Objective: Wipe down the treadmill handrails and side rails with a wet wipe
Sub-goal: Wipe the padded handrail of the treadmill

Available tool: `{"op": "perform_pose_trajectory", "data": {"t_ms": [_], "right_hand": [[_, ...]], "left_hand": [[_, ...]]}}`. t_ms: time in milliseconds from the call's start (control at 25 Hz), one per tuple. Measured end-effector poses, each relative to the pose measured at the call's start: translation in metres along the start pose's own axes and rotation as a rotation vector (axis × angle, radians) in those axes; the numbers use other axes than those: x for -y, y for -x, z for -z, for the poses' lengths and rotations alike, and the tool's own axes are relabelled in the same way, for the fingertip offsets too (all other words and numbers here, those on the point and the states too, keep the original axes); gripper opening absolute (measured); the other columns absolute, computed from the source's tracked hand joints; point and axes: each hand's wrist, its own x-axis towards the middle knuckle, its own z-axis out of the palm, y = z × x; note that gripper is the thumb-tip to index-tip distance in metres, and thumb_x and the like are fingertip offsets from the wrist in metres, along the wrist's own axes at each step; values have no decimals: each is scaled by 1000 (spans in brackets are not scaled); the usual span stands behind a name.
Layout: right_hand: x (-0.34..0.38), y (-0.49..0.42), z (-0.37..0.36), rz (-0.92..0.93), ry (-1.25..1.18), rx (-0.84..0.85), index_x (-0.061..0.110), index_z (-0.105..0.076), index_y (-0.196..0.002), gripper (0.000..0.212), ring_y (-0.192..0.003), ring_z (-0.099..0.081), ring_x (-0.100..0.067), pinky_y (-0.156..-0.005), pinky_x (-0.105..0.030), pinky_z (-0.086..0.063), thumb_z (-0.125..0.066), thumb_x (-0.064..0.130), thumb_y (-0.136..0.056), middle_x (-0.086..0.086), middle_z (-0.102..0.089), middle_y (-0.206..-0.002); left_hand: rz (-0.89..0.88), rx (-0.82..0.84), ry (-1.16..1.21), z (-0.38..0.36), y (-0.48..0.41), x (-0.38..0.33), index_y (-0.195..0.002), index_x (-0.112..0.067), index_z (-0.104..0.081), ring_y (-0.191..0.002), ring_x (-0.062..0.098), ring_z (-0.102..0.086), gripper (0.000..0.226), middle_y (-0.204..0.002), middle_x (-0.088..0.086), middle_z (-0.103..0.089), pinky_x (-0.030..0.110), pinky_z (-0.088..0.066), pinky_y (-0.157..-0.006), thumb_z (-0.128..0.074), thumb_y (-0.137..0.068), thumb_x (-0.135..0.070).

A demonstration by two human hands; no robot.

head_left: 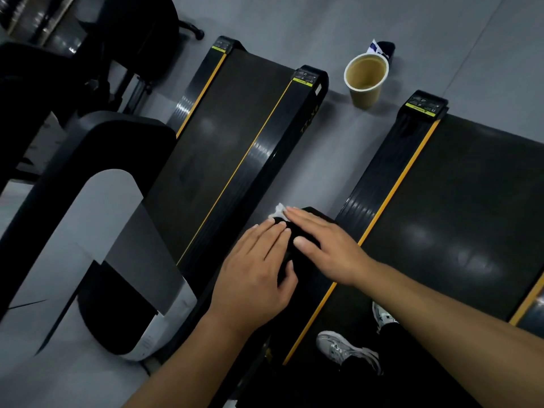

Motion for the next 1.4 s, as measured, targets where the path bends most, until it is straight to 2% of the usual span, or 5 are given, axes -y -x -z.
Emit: {"op": "perform_pose_trajectory", "data": {"t_ms": [360,520,680,880,1400], "right_hand": [[3,22,-5,32,-53,-131,23,-45,-155,68,-150,-32,-3,-125,-28,-24,-34,64,-102,7,-42,-160],[-11,25,-5,-229,-65,-264,24,-48,-153,71,-149,-33,-3,-124,-40,-30,-30,66,-98,8,-43,-158],[6,40,-28,4,-84,-288,20,-45,-155,66,-152,-31,-7,-125,-32,-26,-35,61,-104,4,-42,-161],[-22,38,-22,-275,-56,-400,23,-46,-155,76,-150,-32,-3,-123,-42,-31,-22,72,-101,7,-43,-160],[-21,14,-20,55,-82,-297,17,-56,-147,57,-144,-44,-7,-122,-29,-32,-43,51,-103,2,-53,-152]], "left_hand": [[4,-5,19,0,-1,0,-137,0,-62,-140,25,-51,48,-142,13,-61,45,-43,-113,-61,-94,-22],[1,-20,15,-1,0,-1,-134,1,-64,-138,26,-53,46,-139,13,-63,46,-45,-111,-60,-94,-22],[7,1,13,0,-1,1,-136,-1,-63,-139,26,-52,47,-142,12,-61,46,-44,-112,-59,-95,-24],[6,12,4,0,0,0,-136,-1,-62,-139,25,-51,47,-141,12,-61,46,-45,-112,-59,-96,-25],[6,7,9,0,-1,1,-135,-1,-63,-139,25,-52,47,-141,12,-62,45,-43,-114,-59,-95,-24]]}}
